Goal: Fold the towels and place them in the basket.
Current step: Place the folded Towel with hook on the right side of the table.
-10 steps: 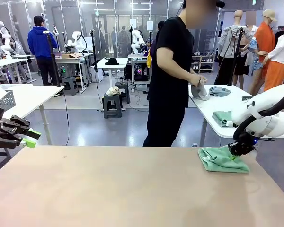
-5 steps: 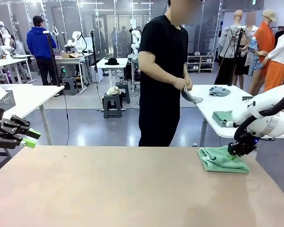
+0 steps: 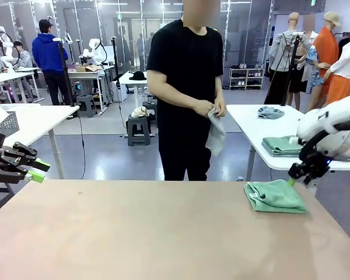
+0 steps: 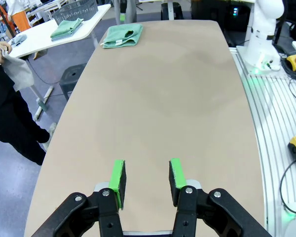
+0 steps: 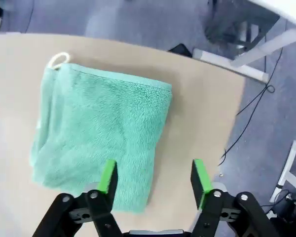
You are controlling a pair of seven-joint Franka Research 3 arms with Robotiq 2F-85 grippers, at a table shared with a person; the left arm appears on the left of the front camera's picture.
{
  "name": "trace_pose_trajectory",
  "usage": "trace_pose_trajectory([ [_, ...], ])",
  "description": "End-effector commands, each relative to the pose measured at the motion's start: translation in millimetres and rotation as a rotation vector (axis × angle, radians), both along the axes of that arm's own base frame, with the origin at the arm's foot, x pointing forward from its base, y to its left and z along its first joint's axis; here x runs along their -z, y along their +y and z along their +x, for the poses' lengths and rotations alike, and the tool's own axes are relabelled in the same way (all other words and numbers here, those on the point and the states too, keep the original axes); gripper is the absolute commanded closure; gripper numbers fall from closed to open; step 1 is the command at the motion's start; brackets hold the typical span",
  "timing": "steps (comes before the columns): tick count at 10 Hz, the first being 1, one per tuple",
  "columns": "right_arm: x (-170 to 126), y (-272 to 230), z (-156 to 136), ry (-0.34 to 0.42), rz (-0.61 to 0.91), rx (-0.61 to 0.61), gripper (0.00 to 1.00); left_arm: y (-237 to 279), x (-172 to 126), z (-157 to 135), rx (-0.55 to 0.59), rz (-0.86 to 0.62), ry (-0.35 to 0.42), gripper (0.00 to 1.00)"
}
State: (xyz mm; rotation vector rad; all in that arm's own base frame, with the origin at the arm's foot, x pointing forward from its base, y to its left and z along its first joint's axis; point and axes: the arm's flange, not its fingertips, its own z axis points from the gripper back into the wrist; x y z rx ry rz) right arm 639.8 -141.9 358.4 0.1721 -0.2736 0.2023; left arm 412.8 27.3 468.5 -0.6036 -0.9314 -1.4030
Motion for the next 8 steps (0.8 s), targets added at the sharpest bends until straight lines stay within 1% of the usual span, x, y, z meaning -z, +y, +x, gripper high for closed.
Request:
trace_pose_trajectory([
  [1, -65.4, -4.9, -42.5, -0.061, 0.045, -0.016, 0.0, 0.1, -2.9, -1.3, 0.007, -0.018, -0.006, 0.53],
  [2, -107.8, -3.8, -68.3, -0.084, 0.049, 0.015, 0.0, 0.1, -2.9, -1.3, 0.007, -0.018, -0.006, 0.53],
  [3, -148.6, 1.5, -102.0, -0.11, 0.081, 0.062, 0.0, 0.1, -2.9, -1.3, 0.007, -0.018, -0.006, 0.53],
  [4, -183.9, 13.1, -137.6, -0.127, 0.088, 0.089, 0.0, 0.1, -2.9, -1.3, 0.007, -0.018, -0.006, 0.53],
  [5, -217.2, 31.0, -171.2, -0.14, 0.078, 0.091, 0.0, 0.1, -2.9, -1.3, 0.007, -0.018, -0.006, 0.53],
  [6, -236.1, 47.5, -190.8, -0.117, 0.068, 0.121, 0.0, 0.1, -2.9, -1.3, 0.007, -0.018, -0.006, 0.53],
  [7, -247.5, 65.1, -202.7, -0.081, 0.064, 0.139, 0.0, 0.1, -2.9, -1.3, 0.007, -0.018, -0.006, 0.53],
  [8, -255.5, 84.8, -212.6, -0.06, 0.046, 0.129, 0.0, 0.1, -2.9, -1.3, 0.007, -0.018, -0.006, 0.53],
])
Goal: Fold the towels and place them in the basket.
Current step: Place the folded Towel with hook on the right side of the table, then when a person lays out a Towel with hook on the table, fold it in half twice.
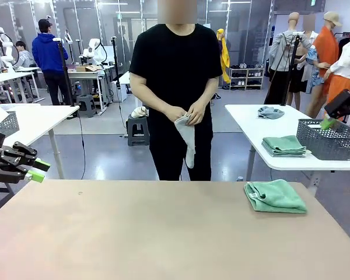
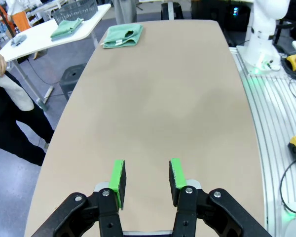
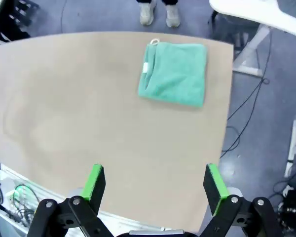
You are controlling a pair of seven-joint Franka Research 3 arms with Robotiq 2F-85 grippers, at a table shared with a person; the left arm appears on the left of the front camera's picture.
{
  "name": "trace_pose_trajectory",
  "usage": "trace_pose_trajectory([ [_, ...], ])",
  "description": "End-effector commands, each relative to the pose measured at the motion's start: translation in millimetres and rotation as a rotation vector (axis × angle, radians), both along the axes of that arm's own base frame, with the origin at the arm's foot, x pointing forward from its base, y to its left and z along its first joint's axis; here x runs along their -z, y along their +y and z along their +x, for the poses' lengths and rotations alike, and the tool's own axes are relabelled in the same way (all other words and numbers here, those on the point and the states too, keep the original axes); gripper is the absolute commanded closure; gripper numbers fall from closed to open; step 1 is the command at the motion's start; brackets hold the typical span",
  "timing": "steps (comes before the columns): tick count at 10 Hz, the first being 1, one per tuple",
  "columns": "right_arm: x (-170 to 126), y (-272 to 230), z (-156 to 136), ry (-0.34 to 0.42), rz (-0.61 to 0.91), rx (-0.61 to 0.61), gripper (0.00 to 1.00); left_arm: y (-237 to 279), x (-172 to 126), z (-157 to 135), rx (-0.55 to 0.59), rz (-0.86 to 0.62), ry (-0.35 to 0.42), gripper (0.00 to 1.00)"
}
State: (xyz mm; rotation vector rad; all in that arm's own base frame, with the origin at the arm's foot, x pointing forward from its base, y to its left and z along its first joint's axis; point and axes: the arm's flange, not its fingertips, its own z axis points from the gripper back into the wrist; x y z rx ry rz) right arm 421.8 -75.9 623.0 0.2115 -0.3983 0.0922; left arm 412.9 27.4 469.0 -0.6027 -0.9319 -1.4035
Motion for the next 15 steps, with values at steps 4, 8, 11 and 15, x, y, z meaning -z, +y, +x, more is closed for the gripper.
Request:
trace_pose_trajectory([
  [4, -7.7, 69.8, -19.6, 0.061, -0.108, -0.011, 0.0, 0.0, -2.4, -1.5, 0.007, -0.018, -0.005, 0.53],
  [8, -12.3, 60.2, -14.6, 0.03, -0.051, -0.021, 0.0, 0.0, -2.4, -1.5, 0.007, -0.018, -0.005, 0.53],
  [11, -12.3, 60.2, -14.6, 0.03, -0.051, -0.021, 0.0, 0.0, -2.4, -1.5, 0.007, -0.018, -0.005, 0.53],
  [15, -12.3, 60.2, -14.6, 0.03, -0.051, -0.021, 0.0, 0.0, -2.4, -1.5, 0.007, -0.018, -0.005, 0.53],
])
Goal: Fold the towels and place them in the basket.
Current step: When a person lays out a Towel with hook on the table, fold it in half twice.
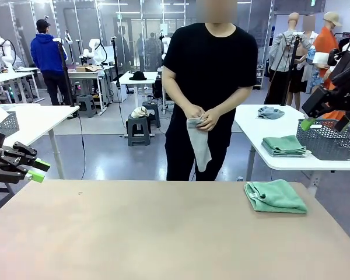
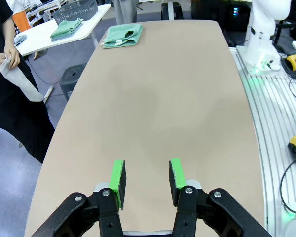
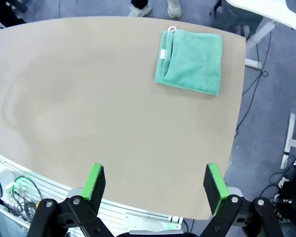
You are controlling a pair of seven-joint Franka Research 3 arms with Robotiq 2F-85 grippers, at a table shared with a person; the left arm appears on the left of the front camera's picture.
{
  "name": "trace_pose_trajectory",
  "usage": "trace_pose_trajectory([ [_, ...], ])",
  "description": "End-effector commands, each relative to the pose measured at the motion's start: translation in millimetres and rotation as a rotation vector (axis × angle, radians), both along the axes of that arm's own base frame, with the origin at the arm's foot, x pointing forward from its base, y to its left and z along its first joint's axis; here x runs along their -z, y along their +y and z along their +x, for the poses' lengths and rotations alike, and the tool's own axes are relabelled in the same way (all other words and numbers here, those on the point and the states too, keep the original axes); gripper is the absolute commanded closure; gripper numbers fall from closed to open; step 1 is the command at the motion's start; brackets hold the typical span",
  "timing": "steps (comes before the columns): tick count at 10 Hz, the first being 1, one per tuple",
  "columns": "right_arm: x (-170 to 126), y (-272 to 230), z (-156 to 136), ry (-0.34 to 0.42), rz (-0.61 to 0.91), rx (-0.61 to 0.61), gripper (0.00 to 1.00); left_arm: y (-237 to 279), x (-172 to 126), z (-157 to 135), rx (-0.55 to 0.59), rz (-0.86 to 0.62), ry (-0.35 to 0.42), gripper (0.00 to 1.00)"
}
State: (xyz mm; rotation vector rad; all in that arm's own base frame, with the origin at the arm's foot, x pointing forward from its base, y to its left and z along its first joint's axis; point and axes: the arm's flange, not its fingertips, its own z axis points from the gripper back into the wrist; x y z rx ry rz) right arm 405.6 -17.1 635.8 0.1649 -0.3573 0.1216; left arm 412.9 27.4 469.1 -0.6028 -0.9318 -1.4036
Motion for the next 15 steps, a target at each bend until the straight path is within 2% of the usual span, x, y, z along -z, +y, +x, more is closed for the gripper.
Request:
trace_pose_trajectory([
  [1, 0.6, 1.4, 1.6, -0.006, 0.003, 0.002, 0.0, 0.0, -2.4, -1.5, 0.007, -0.019, -0.005, 0.53],
  [15, 0.6, 1.4, 1.6, -0.006, 0.003, 0.002, 0.0, 0.0, -2.4, -1.5, 0.007, -0.019, -0.005, 0.53],
])
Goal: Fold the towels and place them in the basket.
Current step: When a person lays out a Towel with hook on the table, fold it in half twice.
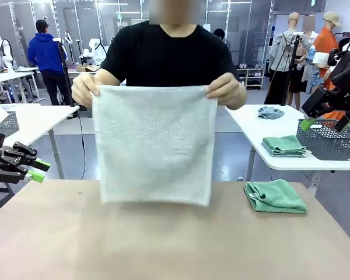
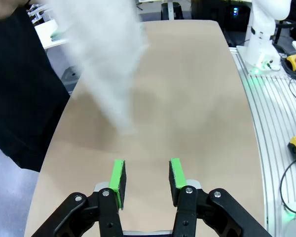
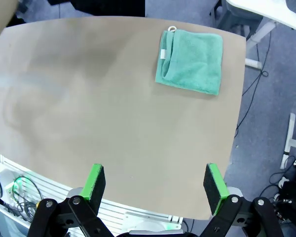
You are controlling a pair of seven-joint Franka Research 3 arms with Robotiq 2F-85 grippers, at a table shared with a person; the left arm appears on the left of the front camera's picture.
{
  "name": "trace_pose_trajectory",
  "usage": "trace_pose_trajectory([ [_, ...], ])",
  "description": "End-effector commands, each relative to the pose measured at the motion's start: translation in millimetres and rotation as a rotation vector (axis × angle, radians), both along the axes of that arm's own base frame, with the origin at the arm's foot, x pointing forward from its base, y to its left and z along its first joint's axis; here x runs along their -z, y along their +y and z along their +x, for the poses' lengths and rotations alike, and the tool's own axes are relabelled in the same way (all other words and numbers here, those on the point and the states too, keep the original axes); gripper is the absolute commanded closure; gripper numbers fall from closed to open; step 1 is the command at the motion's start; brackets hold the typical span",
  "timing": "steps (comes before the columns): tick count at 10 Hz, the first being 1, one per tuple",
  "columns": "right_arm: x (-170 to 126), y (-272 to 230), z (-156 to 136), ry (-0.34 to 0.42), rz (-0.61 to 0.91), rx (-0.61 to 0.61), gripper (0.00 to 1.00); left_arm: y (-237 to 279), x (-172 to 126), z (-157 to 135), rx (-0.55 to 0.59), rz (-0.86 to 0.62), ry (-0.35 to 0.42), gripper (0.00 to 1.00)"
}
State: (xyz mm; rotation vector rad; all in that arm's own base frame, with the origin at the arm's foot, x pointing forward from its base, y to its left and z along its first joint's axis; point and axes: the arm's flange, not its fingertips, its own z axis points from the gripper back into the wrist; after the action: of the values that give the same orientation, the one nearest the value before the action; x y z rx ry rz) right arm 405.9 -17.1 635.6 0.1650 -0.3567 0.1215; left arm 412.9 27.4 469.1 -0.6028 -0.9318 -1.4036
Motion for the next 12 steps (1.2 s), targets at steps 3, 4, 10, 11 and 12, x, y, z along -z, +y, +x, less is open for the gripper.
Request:
trace_pose_trajectory([
  [3, 0.4, 1.4, 1.3, -0.006, 0.003, 0.002, 0.0, 0.1, -2.4, -1.5, 0.007, -0.019, -0.005, 0.53],
  [4, 0.4, 1.4, 1.3, -0.006, 0.003, 0.002, 0.0, 0.1, -2.4, -1.5, 0.007, -0.019, -0.005, 0.53],
  [10, 0.4, 1.4, 1.3, -0.006, 0.003, 0.002, 0.0, 0.1, -2.4, -1.5, 0.007, -0.019, -0.005, 0.53],
  [11, 0.4, 1.4, 1.3, -0.006, 0.003, 0.002, 0.0, 0.1, -2.4, -1.5, 0.007, -0.019, -0.005, 0.53],
  [12, 0.4, 1.4, 1.3, -0.006, 0.003, 0.002, 0.0, 0.1, -2.4, -1.5, 0.007, -0.019, -0.005, 0.53],
])
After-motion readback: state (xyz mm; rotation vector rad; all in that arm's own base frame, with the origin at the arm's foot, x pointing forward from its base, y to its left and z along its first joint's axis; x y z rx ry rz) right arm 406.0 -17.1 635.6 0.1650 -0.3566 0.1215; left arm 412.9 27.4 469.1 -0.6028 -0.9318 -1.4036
